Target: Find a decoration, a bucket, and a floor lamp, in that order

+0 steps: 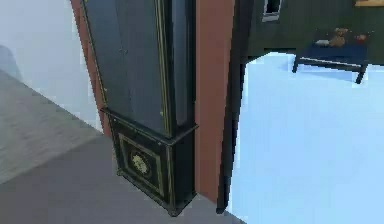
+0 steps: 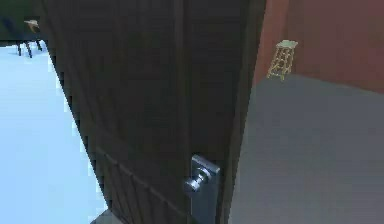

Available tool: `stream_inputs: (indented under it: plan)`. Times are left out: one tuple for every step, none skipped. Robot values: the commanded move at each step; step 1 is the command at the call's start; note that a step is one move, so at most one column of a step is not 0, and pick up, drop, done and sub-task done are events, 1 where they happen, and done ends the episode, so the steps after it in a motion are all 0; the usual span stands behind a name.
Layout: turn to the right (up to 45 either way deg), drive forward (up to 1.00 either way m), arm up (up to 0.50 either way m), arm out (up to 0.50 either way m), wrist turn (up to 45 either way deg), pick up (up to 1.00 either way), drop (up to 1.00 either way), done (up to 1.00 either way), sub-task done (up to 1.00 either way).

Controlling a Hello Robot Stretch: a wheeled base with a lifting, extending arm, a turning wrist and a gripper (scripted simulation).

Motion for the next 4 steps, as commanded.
stream_inputs:
  plan:
    - [-45.0,0.0,0.0,0.0,0.0,0.0,0.0,0.0,0.0]
    - [-36.0,0.0,0.0,0.0,0.0,0.0,0.0,0.0,0.0]
    - [0.0,0.05,0.0,0.0,0.0,0.0,0.0,0.0,0.0]
    - [45.0,0.0,0.0,0.0,0.0,0.0,0.0,0.0,0.0]
